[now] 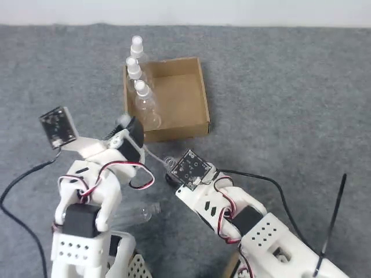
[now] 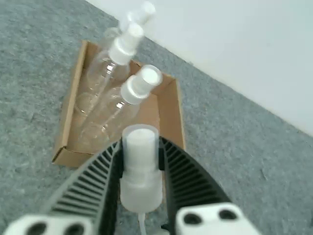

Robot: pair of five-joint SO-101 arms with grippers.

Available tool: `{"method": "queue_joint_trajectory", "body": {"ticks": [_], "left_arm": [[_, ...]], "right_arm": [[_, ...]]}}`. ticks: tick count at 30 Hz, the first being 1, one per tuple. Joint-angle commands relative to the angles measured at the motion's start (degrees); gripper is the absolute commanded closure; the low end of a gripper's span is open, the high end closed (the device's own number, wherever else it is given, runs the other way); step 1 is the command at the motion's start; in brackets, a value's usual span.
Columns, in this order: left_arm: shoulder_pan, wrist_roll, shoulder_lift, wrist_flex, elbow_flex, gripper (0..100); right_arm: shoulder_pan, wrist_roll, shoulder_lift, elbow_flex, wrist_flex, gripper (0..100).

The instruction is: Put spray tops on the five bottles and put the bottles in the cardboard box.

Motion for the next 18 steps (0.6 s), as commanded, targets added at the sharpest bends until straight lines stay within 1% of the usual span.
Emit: {"method": "queue_joint_trajectory", "body": {"ticks": [1, 4, 14, 18], "left_arm": [[1.14, -0.62, -1.05, 0.35, -0.57, 99], [2.37, -0.88, -1.05, 0.35, -0.31, 99], [8.79, -6.77, -1.05, -0.09, 3.03, 99], [10.81, -7.74, -0.97, -0.18, 3.74, 98]], "right_arm": [[1.01, -0.53, -2.15, -0.62, -1.36, 98.2], [1.01, -0.53, -2.15, -0.62, -1.36, 98.2], [1.01, -0.53, -2.15, -0.7, -1.36, 98.3], [1.01, -0.53, -2.15, -0.62, -1.27, 98.5]]}}
